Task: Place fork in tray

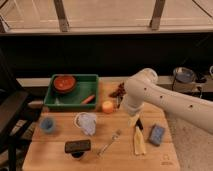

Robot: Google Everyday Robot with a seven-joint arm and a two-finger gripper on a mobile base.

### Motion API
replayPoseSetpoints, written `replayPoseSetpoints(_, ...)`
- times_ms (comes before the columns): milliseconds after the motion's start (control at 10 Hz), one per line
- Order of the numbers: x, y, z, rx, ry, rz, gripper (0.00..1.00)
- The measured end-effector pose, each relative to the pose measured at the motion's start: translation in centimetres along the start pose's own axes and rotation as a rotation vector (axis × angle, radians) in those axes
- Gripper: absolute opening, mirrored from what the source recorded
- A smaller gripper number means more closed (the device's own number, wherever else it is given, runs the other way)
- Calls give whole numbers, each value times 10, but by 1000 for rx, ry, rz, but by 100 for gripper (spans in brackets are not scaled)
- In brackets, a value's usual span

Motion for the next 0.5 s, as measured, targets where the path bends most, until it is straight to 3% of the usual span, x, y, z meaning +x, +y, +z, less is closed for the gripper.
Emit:
replayPoseSetpoints(200,-19,7,41,-17,7,-90,65)
replayPoseSetpoints(500,-29,23,92,-33,68,-154,65)
